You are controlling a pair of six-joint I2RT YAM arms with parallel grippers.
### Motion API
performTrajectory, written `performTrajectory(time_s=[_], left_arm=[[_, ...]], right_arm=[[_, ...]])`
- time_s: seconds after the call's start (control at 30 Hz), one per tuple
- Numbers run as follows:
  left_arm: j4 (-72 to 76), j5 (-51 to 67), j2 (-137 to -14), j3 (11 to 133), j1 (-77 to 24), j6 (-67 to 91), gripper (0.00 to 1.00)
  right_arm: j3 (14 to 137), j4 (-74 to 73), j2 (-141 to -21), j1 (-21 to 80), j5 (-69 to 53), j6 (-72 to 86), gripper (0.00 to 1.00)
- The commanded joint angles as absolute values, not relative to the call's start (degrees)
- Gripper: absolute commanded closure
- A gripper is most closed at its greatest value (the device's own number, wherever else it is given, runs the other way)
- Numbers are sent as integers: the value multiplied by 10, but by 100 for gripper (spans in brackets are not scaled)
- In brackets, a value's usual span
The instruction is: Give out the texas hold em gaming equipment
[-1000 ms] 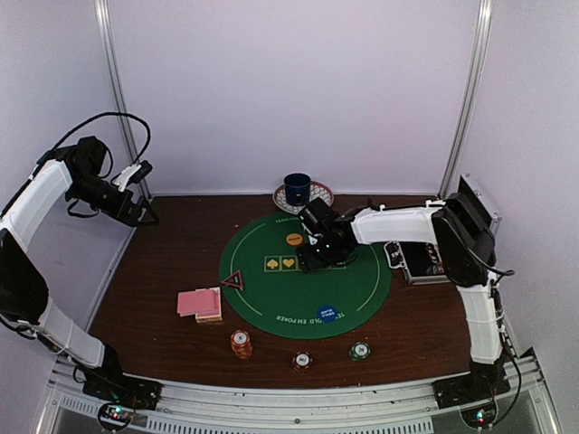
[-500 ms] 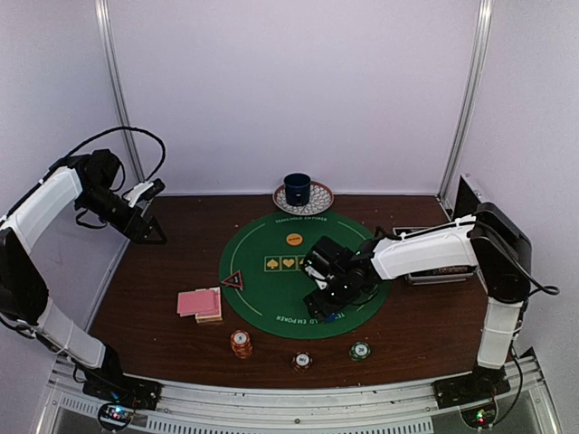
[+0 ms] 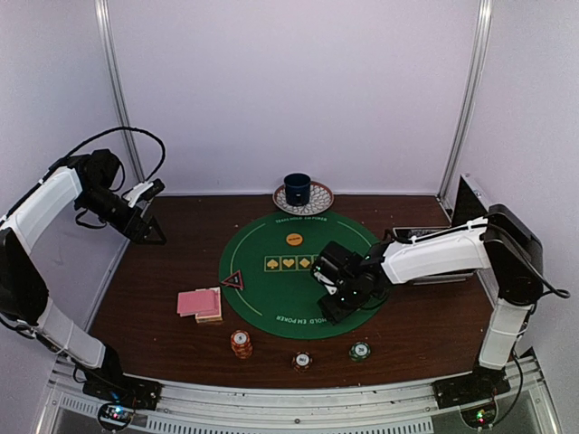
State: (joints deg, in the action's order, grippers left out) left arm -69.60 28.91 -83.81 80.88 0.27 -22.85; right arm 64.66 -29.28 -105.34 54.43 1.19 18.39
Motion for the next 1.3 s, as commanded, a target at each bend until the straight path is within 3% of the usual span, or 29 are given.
performTrajectory(time_s=[0.0, 0.27, 0.57, 0.93, 1.27], left_arm=[[-698, 286, -822, 816, 2, -229, 3], [-698, 282, -821, 820, 2, -229, 2], [-700, 280, -820, 824, 2, -229, 2], [-702, 276, -821, 837, 2, -233, 2], [-705, 278, -817, 837, 3, -232, 2]], right_arm=[[624, -328, -1023, 527, 51, 188, 44], [614, -343, -1008, 517, 54, 186, 51], [630, -398, -960, 517, 40, 188, 21], [613, -500, -846, 557, -66, 190, 20], [574, -500, -862, 597, -89, 182, 15]])
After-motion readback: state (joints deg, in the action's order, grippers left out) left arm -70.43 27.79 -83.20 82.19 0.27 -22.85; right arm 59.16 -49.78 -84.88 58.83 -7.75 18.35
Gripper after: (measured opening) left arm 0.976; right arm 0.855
